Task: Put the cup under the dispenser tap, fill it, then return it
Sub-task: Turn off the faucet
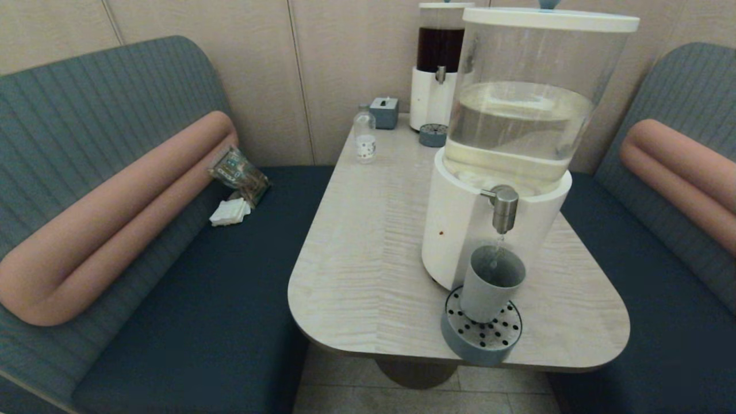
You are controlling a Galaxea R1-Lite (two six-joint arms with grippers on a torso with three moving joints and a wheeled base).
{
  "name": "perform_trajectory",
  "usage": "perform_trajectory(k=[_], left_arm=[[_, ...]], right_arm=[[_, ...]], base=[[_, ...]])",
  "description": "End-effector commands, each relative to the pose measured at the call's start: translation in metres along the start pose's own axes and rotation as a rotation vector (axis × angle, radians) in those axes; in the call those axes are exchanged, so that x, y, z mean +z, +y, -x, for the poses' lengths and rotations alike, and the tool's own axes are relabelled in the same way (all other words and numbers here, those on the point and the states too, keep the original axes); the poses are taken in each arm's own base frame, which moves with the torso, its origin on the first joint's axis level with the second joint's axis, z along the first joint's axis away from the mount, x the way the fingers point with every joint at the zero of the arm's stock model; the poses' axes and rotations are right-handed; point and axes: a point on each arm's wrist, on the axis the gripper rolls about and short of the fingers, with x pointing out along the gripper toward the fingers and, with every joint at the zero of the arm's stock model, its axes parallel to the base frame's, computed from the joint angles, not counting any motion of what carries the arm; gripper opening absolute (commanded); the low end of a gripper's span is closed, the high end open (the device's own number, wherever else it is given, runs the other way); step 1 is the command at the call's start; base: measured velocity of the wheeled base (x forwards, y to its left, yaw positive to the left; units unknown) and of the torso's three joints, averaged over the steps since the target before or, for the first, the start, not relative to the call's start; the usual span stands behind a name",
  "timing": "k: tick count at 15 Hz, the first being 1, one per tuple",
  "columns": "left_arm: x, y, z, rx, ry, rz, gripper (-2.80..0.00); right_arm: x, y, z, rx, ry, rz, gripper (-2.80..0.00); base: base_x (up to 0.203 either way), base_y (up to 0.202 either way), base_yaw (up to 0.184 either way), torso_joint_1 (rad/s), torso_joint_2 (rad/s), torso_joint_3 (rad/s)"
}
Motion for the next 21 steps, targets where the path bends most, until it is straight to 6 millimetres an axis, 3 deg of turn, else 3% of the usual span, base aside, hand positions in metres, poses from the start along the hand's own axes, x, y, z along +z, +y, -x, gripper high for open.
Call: perform_trajectory(k=[1, 18, 19, 21], left_arm=[[0.000, 0.000, 0.000, 0.000, 0.002, 0.000, -2.80], [0.001, 0.000, 0.000, -0.003, 0.000, -0.008, -2.80], [0.011, 0.001, 0.004, -0.013, -0.032, -0.007, -2.80], [0.053, 0.005, 0.019, -0.069, -0.119, -0.012, -2.80]], right_arm=[[0.000, 0.000, 0.000, -0.001, 0.005, -0.011, -2.80], [-0.008, -0.001, 0.001, -0.059, 0.095, 0.007, -2.80], [-0.008, -0.001, 0.001, -0.059, 0.095, 0.005, -2.80], [-0.008, -0.001, 0.001, -0.059, 0.095, 0.002, -2.80]], base=[[0.000, 0.000, 0.000, 0.000, 0.00, 0.000], [0.000, 0.000, 0.000, 0.000, 0.00, 0.000], [0.000, 0.000, 0.000, 0.000, 0.00, 0.000], [0.000, 0.000, 0.000, 0.000, 0.00, 0.000]])
